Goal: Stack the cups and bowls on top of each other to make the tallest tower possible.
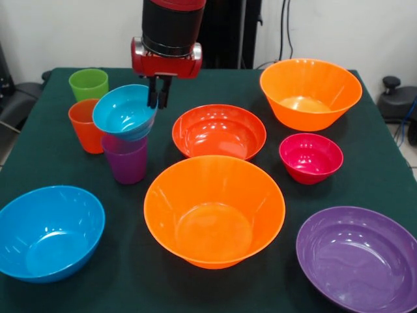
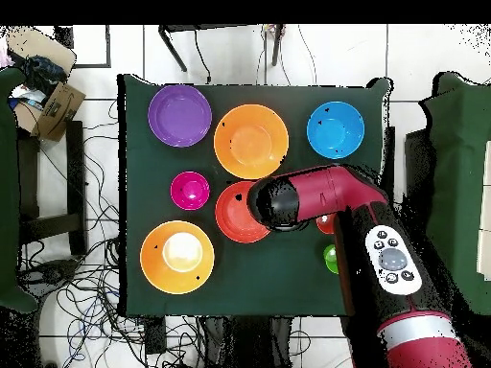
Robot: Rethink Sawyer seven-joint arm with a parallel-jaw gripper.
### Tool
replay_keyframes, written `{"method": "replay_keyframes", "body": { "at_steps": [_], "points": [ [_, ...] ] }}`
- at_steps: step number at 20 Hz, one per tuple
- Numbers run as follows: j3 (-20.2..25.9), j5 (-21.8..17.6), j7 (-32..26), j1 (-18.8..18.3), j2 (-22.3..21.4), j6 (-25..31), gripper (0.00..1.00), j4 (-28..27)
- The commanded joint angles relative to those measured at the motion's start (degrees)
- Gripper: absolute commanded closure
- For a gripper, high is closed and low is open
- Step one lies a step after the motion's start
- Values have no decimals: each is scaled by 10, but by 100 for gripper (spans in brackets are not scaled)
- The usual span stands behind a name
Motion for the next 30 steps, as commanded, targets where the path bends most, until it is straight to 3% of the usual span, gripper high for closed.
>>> {"method": "replay_keyframes", "body": {
  "at_steps": [1,30],
  "points": [
    [17,-48,-77,2,2,-39,100,15],
    [7,-55,-56,13,27,-56,100,-13]
  ]
}}
